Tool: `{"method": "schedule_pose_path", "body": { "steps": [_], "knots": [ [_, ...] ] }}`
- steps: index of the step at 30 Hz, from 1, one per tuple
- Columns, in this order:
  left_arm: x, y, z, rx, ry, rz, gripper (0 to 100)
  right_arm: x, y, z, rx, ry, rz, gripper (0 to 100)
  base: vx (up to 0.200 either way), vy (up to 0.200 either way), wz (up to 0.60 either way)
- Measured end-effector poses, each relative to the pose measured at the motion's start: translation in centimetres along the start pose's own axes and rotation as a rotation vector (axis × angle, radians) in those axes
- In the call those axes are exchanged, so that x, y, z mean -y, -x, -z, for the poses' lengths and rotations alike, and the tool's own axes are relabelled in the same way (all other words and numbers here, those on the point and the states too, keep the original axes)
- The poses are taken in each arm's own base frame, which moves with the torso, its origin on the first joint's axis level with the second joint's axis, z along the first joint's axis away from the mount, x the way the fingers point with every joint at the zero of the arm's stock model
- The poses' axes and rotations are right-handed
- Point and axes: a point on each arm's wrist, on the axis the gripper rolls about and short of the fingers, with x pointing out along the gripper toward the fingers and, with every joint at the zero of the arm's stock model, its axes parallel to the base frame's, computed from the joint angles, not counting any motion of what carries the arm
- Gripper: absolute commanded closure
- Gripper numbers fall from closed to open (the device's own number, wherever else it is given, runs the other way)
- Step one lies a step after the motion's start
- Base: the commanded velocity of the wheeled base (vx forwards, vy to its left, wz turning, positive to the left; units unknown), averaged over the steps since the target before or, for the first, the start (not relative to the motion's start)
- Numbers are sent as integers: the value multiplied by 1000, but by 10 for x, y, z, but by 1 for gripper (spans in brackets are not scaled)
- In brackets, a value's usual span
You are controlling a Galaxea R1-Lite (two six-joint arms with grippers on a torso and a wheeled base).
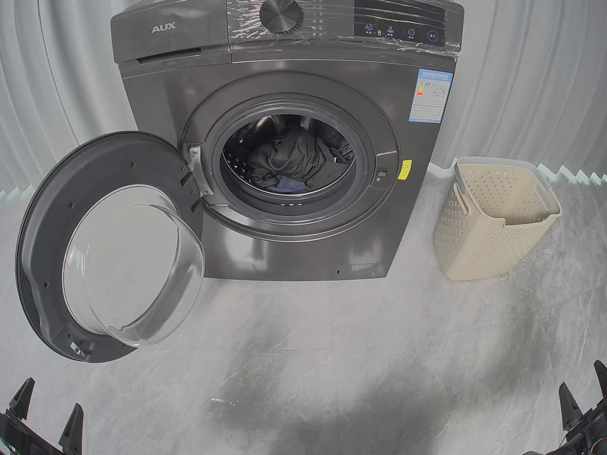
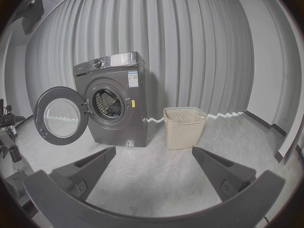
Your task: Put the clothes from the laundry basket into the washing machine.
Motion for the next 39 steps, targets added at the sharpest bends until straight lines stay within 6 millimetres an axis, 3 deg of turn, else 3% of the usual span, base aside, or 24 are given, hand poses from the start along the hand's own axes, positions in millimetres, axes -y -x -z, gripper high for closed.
{"method": "schedule_pose_path", "body": {
  "steps": [27, 39],
  "knots": [
    [0, 0, 0, -1, 13, -1, 0, 0, -1, 1, -3, 11, -14, 0, 0, 200, 0],
    [0, 0, 0, -1, 0, -2, 0, 0, -1, 1, -4, 11, -13, 0, 0, 0, 0]
  ]
}}
